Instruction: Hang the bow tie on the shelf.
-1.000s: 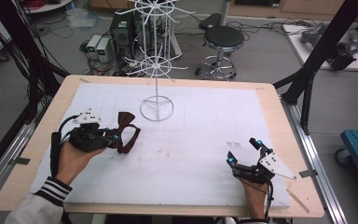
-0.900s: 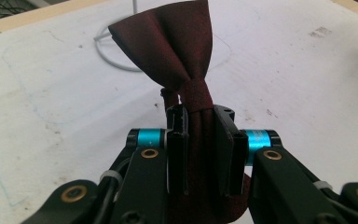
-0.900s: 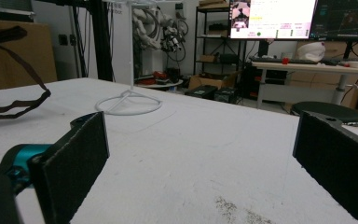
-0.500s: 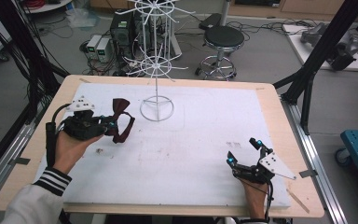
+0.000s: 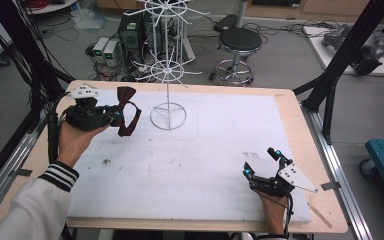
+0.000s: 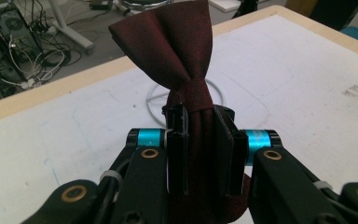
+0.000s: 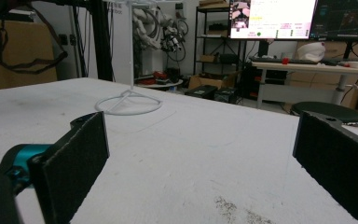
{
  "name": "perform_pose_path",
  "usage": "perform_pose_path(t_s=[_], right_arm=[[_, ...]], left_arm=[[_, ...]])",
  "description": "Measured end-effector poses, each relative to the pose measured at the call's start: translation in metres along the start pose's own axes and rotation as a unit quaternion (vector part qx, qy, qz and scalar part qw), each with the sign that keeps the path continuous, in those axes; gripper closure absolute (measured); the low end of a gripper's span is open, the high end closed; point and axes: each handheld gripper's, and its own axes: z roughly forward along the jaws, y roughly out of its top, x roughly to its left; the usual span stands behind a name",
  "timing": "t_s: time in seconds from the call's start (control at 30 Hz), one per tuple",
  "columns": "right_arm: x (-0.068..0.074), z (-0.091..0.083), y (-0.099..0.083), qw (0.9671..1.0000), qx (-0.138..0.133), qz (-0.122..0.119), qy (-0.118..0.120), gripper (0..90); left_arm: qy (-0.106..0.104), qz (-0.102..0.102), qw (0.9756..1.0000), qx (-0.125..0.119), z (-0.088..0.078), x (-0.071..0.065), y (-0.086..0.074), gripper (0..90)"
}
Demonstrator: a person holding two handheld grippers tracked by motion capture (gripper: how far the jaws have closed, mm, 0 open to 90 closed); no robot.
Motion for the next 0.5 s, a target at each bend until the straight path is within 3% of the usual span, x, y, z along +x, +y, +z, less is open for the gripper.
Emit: perform_pose_path(t_s=[0.23, 0.5], right_arm=[[0.000, 0.000, 0.000, 1.0000, 0.002, 0.003, 0.001, 2.7], [0.000, 0.000, 0.000, 1.0000, 0.002, 0.004, 0.000, 2.7]], left_arm=[[0.012, 0.000, 0.9999, -0.004, 0.001, 0.009, 0.011, 76.2], [0.019, -0.019, 0.9996, -0.009, 0.011, 0.021, 0.017, 76.2]])
